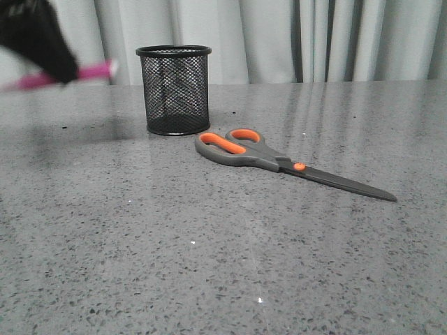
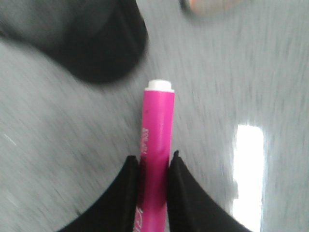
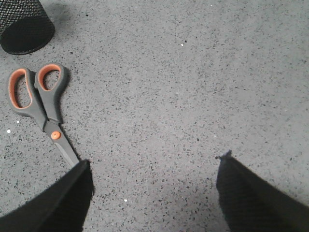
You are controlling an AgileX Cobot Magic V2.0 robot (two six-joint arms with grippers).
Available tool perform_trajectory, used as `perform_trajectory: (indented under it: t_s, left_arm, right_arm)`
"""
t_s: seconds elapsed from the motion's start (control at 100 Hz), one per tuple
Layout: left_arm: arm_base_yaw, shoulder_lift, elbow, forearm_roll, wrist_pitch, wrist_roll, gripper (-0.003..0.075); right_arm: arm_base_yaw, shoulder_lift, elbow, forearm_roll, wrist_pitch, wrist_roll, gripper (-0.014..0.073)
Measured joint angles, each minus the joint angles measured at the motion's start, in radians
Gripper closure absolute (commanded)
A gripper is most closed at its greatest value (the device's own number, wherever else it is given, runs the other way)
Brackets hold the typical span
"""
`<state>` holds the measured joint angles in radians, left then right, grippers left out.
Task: Put pen and scissors into bin
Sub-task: 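Lift the pink marker and carry it over the mesh cup, then lower the marker into the cup and open the left gripper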
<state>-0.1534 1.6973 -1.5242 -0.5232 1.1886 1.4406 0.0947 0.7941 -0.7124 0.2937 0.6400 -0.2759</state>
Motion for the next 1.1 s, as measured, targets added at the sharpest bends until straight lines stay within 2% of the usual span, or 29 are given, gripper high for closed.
perform_trajectory:
  t_s: [0.12, 0.25, 0.44, 0.68, 0.89, 1.1]
  left_arm:
    - [0.000, -0.022, -0.084, -0.229, -0.014, 0.000, 0.0732]
    - [-0.002, -0.026, -0.107, -0.493, -0.102, 0.000, 0.0732]
    - [-0.002, 0.019, -0.107, -0.682, -0.163, 0.000, 0.0732]
    - [-0.039, 0.138, -0.107, -0.755, -0.182, 0.011, 0.0739]
    - [-0.091, 0.206, -0.107, -0.764, -0.230, 0.036, 0.0739]
    - [-0.093, 0.231, -0.107, -0.747, -0.246, 0.036, 0.0738]
  right_arm:
    - [0.000, 0.000, 0.000, 0.000, 0.000, 0.000, 0.0108]
    - [0.000, 0.000, 0.000, 0.000, 0.000, -0.001, 0.0108]
    - [0.000, 0.000, 0.000, 0.000, 0.004, -0.001, 0.0108]
    - [0.000, 0.000, 0.000, 0.000, 0.004, -0.001, 0.0108]
    - [0.000, 0.000, 0.000, 0.000, 0.006, -0.001, 0.0108]
    - [0.000, 0.000, 0.000, 0.000, 0.012, -0.001, 0.0108]
